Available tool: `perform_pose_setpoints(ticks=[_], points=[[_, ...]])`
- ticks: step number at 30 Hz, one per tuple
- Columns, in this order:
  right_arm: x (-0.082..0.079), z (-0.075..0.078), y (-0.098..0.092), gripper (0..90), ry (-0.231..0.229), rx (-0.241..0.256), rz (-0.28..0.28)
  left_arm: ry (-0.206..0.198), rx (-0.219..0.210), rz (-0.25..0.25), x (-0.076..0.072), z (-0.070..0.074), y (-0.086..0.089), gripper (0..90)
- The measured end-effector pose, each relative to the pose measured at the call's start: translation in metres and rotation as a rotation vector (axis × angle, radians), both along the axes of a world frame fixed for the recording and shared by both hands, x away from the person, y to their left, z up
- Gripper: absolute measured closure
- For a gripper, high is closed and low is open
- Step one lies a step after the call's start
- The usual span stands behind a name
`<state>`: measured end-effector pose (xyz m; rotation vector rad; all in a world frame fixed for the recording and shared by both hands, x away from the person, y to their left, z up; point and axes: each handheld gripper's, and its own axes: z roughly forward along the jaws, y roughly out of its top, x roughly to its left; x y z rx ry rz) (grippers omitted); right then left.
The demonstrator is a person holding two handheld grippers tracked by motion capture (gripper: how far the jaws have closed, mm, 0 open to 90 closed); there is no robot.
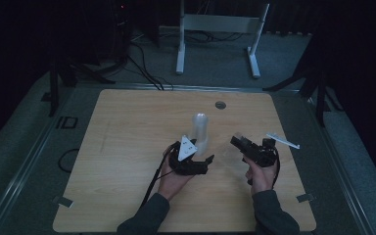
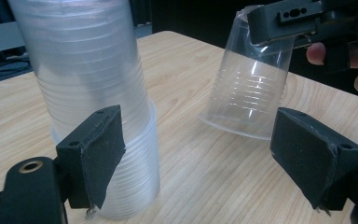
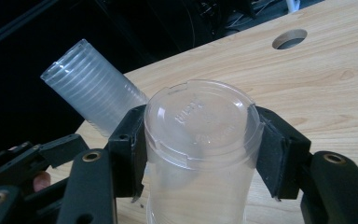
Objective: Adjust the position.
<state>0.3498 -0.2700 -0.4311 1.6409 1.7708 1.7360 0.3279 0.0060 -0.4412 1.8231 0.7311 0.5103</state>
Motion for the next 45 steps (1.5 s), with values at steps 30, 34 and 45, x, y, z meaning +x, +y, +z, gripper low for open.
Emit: perform_pose_setpoints(ticks=[30, 34, 45], points=[[-0.006, -0.011, 0.003, 41.5, 0.036, 0.134, 0.019, 0.007, 0.012, -0.068, 0.002, -0.004, -0.03, 17.3], [-0.007, -0.011, 0.003, 41.5, 0.037, 0.155, 0.027, 0.014, 0.0, -0.08, 0.004, -0.006, -0.035, 17.3], [-0.006, -0.011, 0.001, 41.5, 0.051, 0.217, 0.047, -0.012, -0.021, -0.11, 0.009, -0.012, -0.046, 16.5]])
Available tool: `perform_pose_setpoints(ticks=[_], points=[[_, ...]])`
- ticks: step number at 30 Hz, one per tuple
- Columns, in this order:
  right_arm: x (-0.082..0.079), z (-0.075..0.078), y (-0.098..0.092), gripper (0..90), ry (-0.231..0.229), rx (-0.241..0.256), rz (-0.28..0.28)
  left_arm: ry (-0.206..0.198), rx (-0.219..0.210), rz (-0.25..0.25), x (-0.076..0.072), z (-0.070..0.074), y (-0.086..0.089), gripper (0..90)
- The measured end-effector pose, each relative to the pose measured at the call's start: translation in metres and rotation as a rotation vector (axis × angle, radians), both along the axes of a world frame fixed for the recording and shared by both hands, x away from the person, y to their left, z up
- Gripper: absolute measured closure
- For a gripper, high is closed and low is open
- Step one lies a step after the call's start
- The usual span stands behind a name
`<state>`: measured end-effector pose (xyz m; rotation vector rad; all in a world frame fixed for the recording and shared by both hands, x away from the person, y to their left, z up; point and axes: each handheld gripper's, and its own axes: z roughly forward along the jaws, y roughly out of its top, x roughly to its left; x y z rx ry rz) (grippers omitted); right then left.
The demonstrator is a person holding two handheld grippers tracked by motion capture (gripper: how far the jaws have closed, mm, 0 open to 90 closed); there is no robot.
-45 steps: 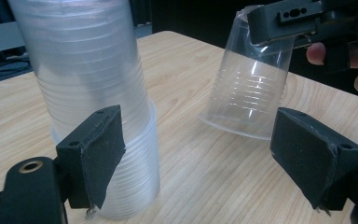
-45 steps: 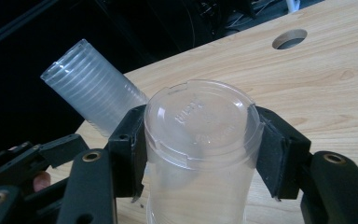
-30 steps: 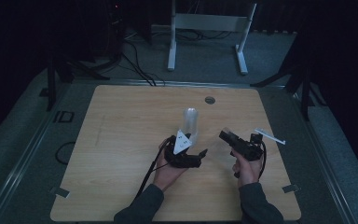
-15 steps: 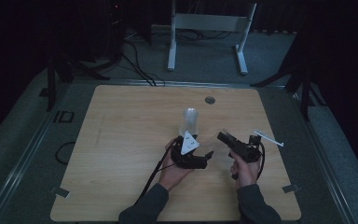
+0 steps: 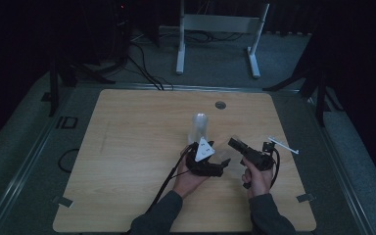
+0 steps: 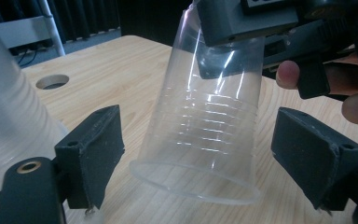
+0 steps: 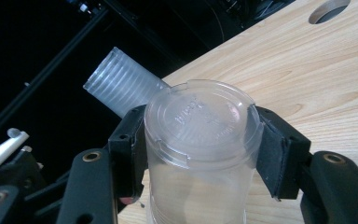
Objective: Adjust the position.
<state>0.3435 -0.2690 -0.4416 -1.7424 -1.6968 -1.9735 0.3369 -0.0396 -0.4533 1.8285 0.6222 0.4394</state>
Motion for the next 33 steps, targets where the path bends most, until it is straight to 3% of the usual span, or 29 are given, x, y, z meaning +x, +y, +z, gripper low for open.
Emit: perform_pose_setpoints(ticks=[13, 33], points=[[0.001, -0.002, -0.001, 41.6, 0.019, 0.045, 0.011, 0.015, -0.004, -0.008, 0.006, -0.01, -0.009, 16.0], [0.002, -0.005, -0.004, 41.3, 0.038, 0.065, 0.024, -0.024, 0.038, -0.01, 0.001, -0.011, -0.013, 27.1]])
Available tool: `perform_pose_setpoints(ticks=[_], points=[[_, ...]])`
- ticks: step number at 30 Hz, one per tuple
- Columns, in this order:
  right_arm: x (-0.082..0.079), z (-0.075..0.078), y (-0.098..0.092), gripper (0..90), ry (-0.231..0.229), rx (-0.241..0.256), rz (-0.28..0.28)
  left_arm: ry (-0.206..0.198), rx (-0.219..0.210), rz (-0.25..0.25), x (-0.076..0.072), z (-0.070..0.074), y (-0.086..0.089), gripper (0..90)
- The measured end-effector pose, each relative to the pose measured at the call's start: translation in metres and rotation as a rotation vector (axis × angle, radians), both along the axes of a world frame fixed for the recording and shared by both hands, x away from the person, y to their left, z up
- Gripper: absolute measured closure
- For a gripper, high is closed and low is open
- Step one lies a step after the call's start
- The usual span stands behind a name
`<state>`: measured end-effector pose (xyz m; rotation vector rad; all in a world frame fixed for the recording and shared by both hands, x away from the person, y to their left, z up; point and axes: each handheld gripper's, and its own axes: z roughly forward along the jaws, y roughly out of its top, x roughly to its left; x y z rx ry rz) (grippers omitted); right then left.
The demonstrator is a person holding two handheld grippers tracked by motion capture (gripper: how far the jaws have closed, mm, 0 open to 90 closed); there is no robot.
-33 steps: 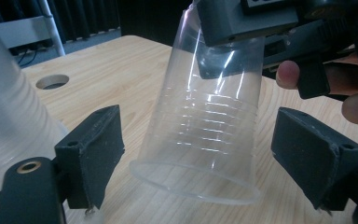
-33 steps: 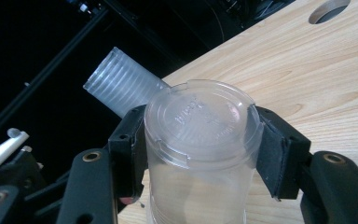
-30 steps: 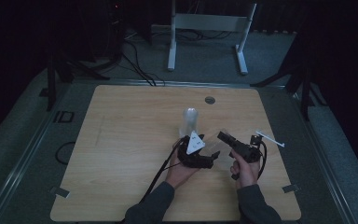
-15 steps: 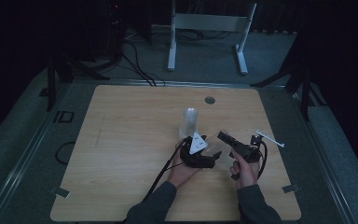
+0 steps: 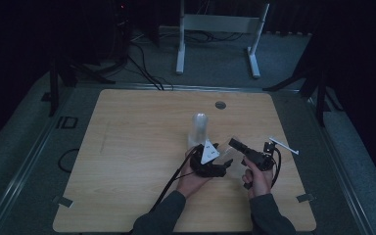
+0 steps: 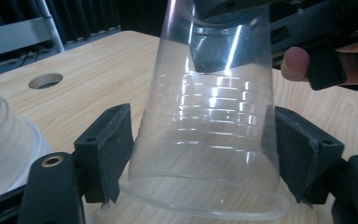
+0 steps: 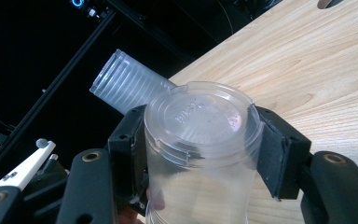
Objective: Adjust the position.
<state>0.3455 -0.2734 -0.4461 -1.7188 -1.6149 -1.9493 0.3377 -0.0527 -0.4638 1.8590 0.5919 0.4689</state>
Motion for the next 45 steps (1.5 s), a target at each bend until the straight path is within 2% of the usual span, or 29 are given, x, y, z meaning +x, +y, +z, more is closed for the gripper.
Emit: perform_pose_setpoints(ticks=[3, 7, 10, 16, 23, 32, 45], points=[[0.0, 0.0, 0.0, 41.3, -0.001, 0.002, 0.003, -0.015, 0.008, 0.001, -0.002, 0.001, -0.001, 27.7], [0.0, 0.0, 0.0, 41.3, -0.001, 0.003, -0.001, -0.004, 0.009, -0.005, 0.0, 0.0, -0.002, 27.2], [0.0, 0.001, 0.001, 41.5, -0.001, 0.003, 0.0, 0.01, 0.012, -0.009, 0.001, -0.001, -0.005, 20.4], [0.0, 0.001, 0.0, 41.5, 0.003, 0.006, 0.002, 0.015, 0.021, 0.003, 0.001, -0.001, -0.005, 25.0], [0.0, 0.002, 0.0, 40.0, 0.001, 0.004, 0.005, 0.012, 0.02, -0.002, 0.0, 0.001, -0.004, 26.4], [-0.002, 0.008, -0.002, 34.5, -0.019, -0.033, 0.004, 0.013, 0.022, -0.01, 0.001, 0.002, -0.001, 28.5], [-0.01, 0.013, -0.005, 33.6, -0.058, -0.078, 0.041, 0.015, 0.021, 0.002, 0.004, 0.007, 0.011, 28.7]])
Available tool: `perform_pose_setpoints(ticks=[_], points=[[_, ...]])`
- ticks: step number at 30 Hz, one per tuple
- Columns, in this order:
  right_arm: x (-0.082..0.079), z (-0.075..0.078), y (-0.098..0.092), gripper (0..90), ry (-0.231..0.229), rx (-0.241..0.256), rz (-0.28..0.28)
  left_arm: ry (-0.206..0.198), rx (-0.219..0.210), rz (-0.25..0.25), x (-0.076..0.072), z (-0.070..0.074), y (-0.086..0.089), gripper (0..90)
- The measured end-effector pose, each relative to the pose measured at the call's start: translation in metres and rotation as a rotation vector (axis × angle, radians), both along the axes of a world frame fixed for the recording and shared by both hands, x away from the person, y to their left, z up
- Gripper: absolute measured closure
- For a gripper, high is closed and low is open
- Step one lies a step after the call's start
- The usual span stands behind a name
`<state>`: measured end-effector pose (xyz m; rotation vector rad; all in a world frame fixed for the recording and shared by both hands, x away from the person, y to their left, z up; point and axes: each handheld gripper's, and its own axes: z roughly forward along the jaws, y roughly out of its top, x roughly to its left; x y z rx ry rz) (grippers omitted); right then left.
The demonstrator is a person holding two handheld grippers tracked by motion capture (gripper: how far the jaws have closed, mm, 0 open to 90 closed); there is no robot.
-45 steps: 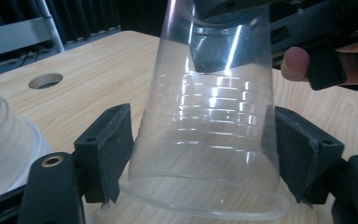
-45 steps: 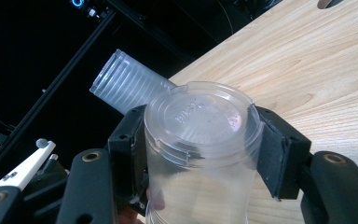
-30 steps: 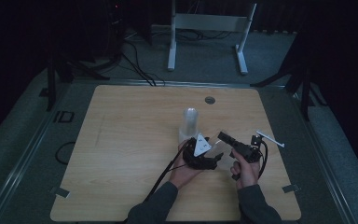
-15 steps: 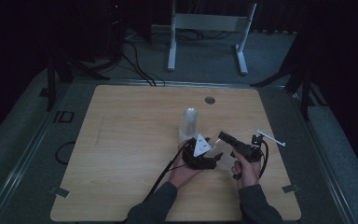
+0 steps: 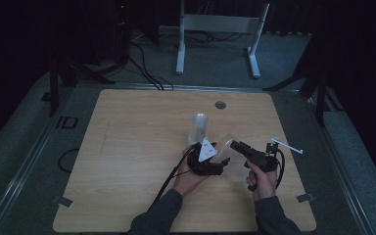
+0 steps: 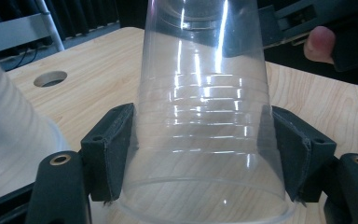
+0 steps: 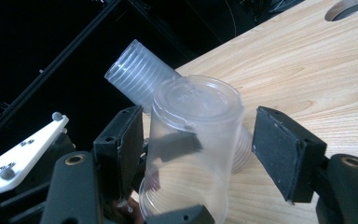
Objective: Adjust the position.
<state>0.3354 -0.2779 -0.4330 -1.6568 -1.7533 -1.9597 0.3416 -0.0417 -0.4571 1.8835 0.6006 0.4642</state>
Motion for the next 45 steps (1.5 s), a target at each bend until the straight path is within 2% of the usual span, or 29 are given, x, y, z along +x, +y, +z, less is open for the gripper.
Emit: perform_pose_setpoints(ticks=[10, 11, 15, 16, 21, 32, 33, 34, 38, 45], points=[[-0.003, -0.001, -0.005, 36.4, -0.01, -0.034, 0.01, 0.006, 0.013, -0.005, 0.0, -0.001, 0.007, 28.7], [-0.003, -0.002, -0.006, 37.4, -0.01, -0.051, 0.006, 0.007, 0.014, -0.006, 0.0, 0.0, 0.008, 28.7], [-0.004, -0.003, -0.007, 38.3, -0.012, -0.069, 0.009, 0.012, 0.015, -0.012, -0.001, 0.0, 0.011, 28.7], [-0.004, -0.003, -0.008, 39.4, -0.014, -0.094, 0.009, 0.017, 0.01, -0.018, -0.001, 0.001, 0.013, 28.7], [-0.004, -0.003, -0.007, 40.0, -0.02, -0.143, 0.009, 0.02, 0.01, -0.033, -0.001, 0.003, 0.017, 28.7], [-0.004, 0.004, 0.001, 40.0, -0.059, -0.303, 0.043, 0.026, 0.019, -0.056, 0.0, 0.009, 0.03, 28.7], [-0.004, 0.004, 0.001, 40.0, -0.059, -0.303, 0.043, 0.026, 0.019, -0.056, 0.0, 0.009, 0.03, 28.7], [-0.004, 0.006, 0.002, 39.9, -0.066, -0.327, 0.048, 0.027, 0.021, -0.062, -0.001, 0.01, 0.032, 28.7], [-0.002, 0.007, 0.003, 39.5, -0.063, -0.342, 0.072, 0.031, 0.029, -0.077, -0.001, 0.012, 0.035, 28.7], [-0.001, 0.01, 0.003, 39.3, -0.068, -0.41, 0.101, 0.041, 0.044, -0.092, 0.001, 0.015, 0.039, 28.7]])
